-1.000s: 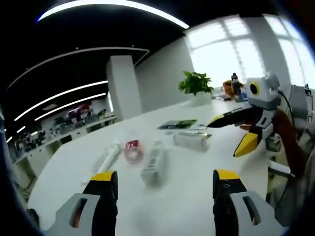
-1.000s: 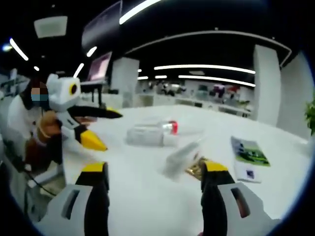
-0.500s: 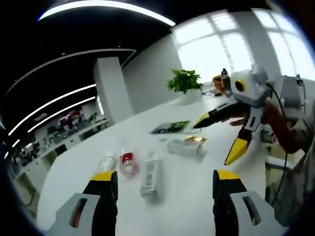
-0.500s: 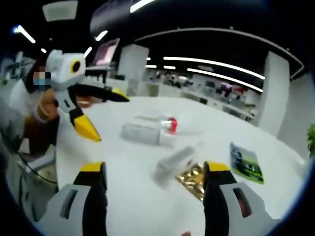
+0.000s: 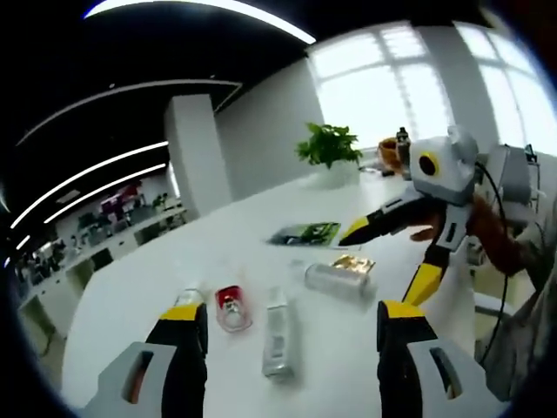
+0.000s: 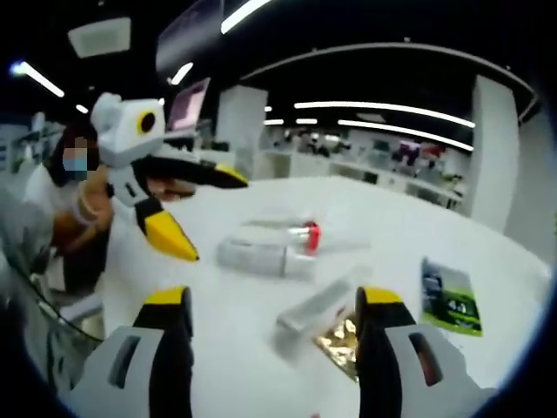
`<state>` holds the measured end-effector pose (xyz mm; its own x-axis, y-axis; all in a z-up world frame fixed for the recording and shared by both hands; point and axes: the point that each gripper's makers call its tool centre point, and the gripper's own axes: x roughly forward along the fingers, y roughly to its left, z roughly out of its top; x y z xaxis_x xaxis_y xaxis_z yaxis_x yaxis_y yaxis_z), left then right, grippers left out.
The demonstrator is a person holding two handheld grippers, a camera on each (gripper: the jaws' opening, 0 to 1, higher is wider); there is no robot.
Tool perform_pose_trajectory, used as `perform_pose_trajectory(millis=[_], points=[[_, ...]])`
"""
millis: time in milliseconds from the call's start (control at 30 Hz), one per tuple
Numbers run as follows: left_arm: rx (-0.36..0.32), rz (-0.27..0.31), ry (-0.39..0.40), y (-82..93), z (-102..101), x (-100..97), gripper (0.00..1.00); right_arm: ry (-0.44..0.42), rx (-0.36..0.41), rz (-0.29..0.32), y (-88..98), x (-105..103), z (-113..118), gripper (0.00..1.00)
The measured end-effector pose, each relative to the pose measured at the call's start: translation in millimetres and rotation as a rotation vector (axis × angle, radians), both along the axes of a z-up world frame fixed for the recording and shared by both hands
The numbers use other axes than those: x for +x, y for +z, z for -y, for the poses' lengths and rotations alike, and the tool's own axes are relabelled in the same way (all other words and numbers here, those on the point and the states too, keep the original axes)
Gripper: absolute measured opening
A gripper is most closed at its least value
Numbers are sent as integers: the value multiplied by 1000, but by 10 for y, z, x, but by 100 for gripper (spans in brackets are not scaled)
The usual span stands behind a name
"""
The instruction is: Arrange the skincare products in the storage area until every visible bottle or jar stands upright without overlapping.
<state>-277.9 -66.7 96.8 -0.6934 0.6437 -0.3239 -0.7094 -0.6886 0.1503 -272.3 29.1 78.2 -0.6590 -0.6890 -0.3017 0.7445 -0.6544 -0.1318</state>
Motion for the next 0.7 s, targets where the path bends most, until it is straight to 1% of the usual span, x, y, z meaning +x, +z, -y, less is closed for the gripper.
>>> perform_pose_trajectory(millis=[133, 200, 367, 467, 567, 633, 700], points=[[34, 37, 5, 45, 3, -105, 81, -19, -29, 2, 72, -85, -18, 73], [70, 63, 17, 57, -1, -161, 81, -22, -43, -1, 101, -106, -11, 71], [104, 89, 39, 83, 2, -314, 79, 1, -81, -22, 202, -84, 50, 71], [99, 78, 54, 97, 10, -418, 78, -2, -86, -32, 243, -93, 57, 70], [78, 75, 82, 60, 34, -547, 78, -5, -83, -40, 270, -106, 56, 70], [66, 85, 94, 10, 53, -625, 77, -4, -85, -43, 287, -114, 60, 70], [70, 105, 96, -32, 64, -664, 76, -6, -83, -41, 297, -123, 62, 70]])
